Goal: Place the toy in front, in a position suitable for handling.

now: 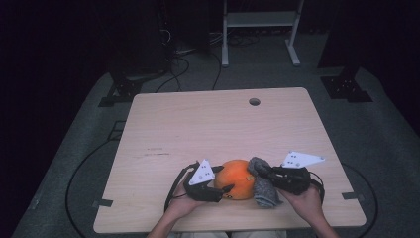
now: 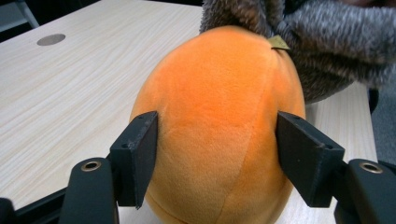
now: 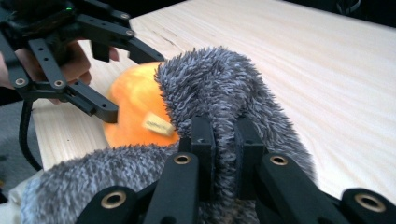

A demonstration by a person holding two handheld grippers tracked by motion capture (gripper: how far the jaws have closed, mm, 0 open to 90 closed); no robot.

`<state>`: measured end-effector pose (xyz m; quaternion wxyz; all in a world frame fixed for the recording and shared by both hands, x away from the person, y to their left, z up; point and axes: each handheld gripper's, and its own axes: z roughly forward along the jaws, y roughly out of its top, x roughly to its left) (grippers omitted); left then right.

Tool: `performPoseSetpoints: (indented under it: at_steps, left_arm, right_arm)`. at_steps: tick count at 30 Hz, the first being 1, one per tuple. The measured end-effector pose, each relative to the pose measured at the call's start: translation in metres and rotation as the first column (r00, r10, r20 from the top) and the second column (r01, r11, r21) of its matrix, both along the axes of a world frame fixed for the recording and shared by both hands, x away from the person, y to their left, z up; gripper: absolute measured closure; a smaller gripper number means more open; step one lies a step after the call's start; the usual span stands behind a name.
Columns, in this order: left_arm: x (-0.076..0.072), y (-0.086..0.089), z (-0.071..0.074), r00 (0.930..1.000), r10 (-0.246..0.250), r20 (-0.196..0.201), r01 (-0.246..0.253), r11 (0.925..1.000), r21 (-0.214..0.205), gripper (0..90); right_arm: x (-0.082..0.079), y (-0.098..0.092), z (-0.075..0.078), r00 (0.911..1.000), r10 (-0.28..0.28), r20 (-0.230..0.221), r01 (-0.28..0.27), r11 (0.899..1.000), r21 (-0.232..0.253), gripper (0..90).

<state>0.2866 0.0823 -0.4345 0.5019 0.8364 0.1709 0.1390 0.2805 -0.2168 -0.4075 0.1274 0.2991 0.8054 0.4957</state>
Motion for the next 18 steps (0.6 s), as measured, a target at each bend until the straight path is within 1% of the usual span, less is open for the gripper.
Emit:
performPoseSetpoints:
  at_steps: [1,2,3,4,5,6,7,8,9,10,11,12,13,14,15,16,17,18]
  left_arm:
    - [0.0,0.0,0.0,1.0,0.002,-0.002,-0.002,1.0,0.001,32.6]
    - [0.0,0.0,-0.001,1.0,0.003,-0.008,-0.003,1.0,0.0,32.4]
    - [0.0,0.0,-0.001,1.0,0.003,-0.008,-0.003,1.0,0.0,31.5]
    - [0.001,0.001,0.0,0.9997,-0.003,-0.023,0.003,1.0,-0.009,31.5]
    - [0.004,0.002,0.002,0.9985,-0.008,-0.054,0.006,0.9994,-0.035,18.9]
    - [0.01,0.0,0.004,0.993,-0.003,-0.118,-0.003,0.9986,-0.053,12.8]
    - [0.01,0.0,0.004,0.993,-0.003,-0.118,-0.003,0.9986,-0.053,6.5]
    - [0.013,-0.002,0.002,0.9887,0.014,-0.149,-0.022,0.9984,-0.052,6.5]
    - [0.015,-0.009,-0.002,0.9837,0.036,-0.176,-0.041,0.9988,-0.026,6.0]
    - [0.015,-0.009,-0.002,0.9837,0.036,-0.176,-0.041,0.9988,-0.026,11.1]
    - [0.011,-0.01,0.001,0.9954,0.048,-0.084,-0.049,0.9986,-0.019,20.6]
    - [0.011,-0.01,0.001,0.9954,0.048,-0.084,-0.049,0.9986,-0.019,26.7]
    - [0.008,-0.01,0.004,0.9978,0.066,-0.011,-0.066,0.9974,-0.028,26.7]
    - [0.003,-0.013,0.007,0.99,0.098,0.102,-0.095,0.9949,-0.035,31.6]
    - [0.003,-0.013,0.007,0.99,0.098,0.102,-0.095,0.9949,-0.035,31.4]
    - [0.002,-0.014,0.007,0.9833,0.102,0.151,-0.1,0.9948,-0.019,31.4]
    - [0.003,-0.015,0.004,0.9861,0.089,0.14,-0.09,0.9959,0.0,29.0]
    - [0.006,-0.015,0.001,0.992,0.08,0.098,-0.082,0.9966,0.01,24.6]
  right_arm:
    - [0.0,0.0,0.0,1.0,0.0,0.0,0.0,1.0,0.0,80.9]
    - [-0.002,0.0,0.003,1.0,0.003,-0.006,-0.002,0.999,0.034,80.9]
    - [-0.002,0.0,0.003,1.0,0.003,-0.006,-0.002,0.999,0.034,80.9]
    - [-0.004,0.002,0.005,0.9999,0.014,0.0,-0.014,0.999,0.046,80.9]
    - [-0.007,0.013,0.007,0.9986,0.046,0.026,-0.047,0.999,0.025,80.9]
    - [-0.008,0.017,0.006,0.9979,0.055,0.033,-0.055,0.998,0.01,80.9]
    - [-0.008,0.02,0.005,0.9973,0.065,0.035,-0.065,0.998,0.007,81.0]
    - [-0.008,0.02,0.005,0.9973,0.065,0.035,-0.065,0.998,0.007,81.0]
    - [-0.009,0.023,0.004,0.9959,0.084,0.035,-0.084,0.996,0.009,80.9]
    - [-0.009,0.023,0.004,0.9959,0.084,0.035,-0.084,0.996,0.009,80.9]
    - [-0.009,0.026,0.005,0.996,0.07,0.055,-0.069,0.997,-0.019,80.9]
    - [-0.009,0.026,0.005,0.996,0.07,0.055,-0.069,0.997,-0.019,80.9]
    - [-0.009,0.025,0.006,0.9962,0.063,0.06,-0.062,0.998,-0.016,80.9]
    - [-0.007,0.02,0.009,0.9971,0.037,0.066,-0.038,0.999,0.014,80.9]
    - [-0.005,0.019,0.01,0.997,0.031,0.071,-0.032,0.999,0.018,80.9]
    - [-0.005,0.019,0.01,0.997,0.031,0.071,-0.032,0.999,0.018,80.9]
    - [-0.003,0.018,0.009,0.9973,0.025,0.069,-0.027,0.999,0.031,80.9]
    - [0.001,0.019,0.006,0.9982,0.025,0.054,-0.027,0.999,0.029,80.9]
